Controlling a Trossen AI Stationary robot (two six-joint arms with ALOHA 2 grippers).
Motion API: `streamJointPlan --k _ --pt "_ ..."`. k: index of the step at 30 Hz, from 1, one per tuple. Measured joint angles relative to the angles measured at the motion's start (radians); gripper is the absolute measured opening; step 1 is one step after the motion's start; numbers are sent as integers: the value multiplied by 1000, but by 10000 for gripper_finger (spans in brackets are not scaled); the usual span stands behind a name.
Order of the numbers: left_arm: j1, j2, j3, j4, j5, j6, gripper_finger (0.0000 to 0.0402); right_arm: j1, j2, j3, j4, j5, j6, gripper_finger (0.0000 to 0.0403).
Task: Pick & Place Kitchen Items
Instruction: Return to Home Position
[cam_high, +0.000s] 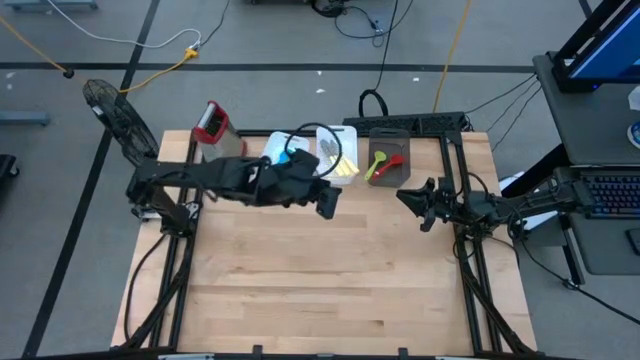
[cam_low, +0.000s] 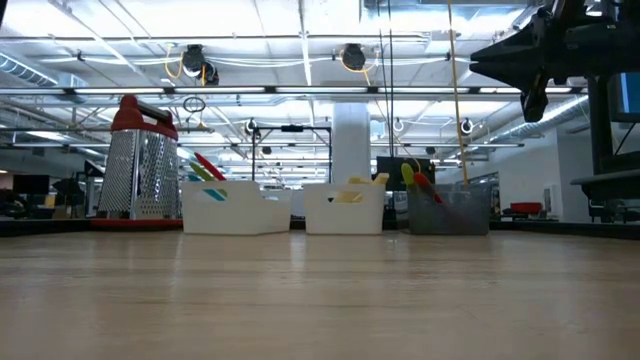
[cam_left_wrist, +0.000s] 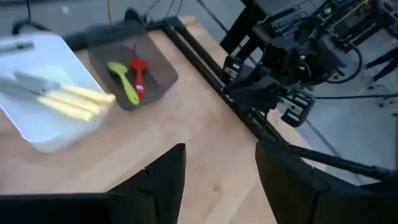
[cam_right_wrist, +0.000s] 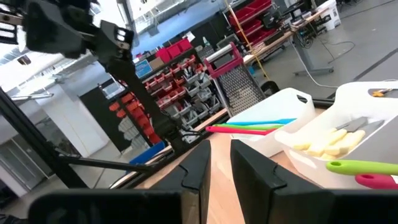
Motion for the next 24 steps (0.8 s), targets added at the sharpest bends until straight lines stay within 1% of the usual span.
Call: streamJointPlan --k 4,9,12,14,16,18,24 --pt "-42 -35 0 -9 -43 95 200 0 0 0 -6 -4 14 55" --pt "-70 -82 0 -36 -48 260 200 0 0 0 -41 -55 29 55" --pt "-82 -120 -9 -105 -48 303 200 -1 0 0 -52 -51 25 55" --pt "-90 -162 -50 -108 -51 318 200 -3 0 0 -40 -51 2 55" --pt "-104 -223 -132 -91 -50 320 200 -3 0 0 -33 -51 -31 55" --pt "-116 -297 -249 -34 -47 322 200 -3 0 0 -29 -51 -51 55" --pt "-183 -581 -687 263 -51 348 200 -3 0 0 -34 -51 -66 55"
